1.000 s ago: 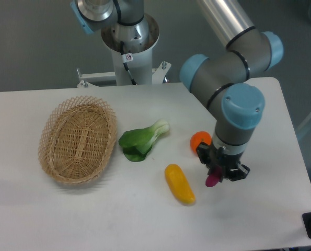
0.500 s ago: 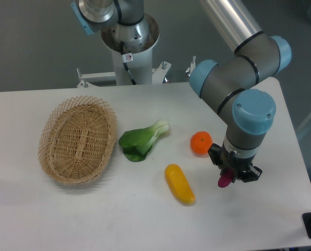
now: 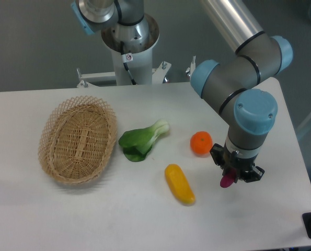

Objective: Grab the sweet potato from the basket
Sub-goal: 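Carry the held sweet potato away from the basket toward the orange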

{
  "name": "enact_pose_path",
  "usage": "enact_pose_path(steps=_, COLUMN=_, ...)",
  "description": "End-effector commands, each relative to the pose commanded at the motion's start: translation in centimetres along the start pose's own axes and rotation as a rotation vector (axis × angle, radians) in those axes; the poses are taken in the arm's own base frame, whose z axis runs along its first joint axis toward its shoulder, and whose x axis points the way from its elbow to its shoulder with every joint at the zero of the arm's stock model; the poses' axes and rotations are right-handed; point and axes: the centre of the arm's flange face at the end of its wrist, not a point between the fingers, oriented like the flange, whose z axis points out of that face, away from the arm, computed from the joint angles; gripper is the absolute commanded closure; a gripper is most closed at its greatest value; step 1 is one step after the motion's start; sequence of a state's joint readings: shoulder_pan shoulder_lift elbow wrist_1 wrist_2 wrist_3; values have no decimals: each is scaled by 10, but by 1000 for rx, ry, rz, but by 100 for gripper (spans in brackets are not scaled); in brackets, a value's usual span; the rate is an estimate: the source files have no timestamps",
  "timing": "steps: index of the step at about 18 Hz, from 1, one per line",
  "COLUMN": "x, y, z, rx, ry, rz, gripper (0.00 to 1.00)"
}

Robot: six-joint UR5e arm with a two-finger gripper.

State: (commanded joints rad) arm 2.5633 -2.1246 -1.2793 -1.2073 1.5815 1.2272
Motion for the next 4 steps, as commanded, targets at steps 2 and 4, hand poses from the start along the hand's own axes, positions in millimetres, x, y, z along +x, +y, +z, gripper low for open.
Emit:
enact_pose_path(steps=2, x=0, y=0, z=2, rx=-1, ry=3, rz=0, gripper=73)
enact_pose_path(steps=4, x=1, y=0, z=3, rx=-1, ry=3, rz=0, gripper=73)
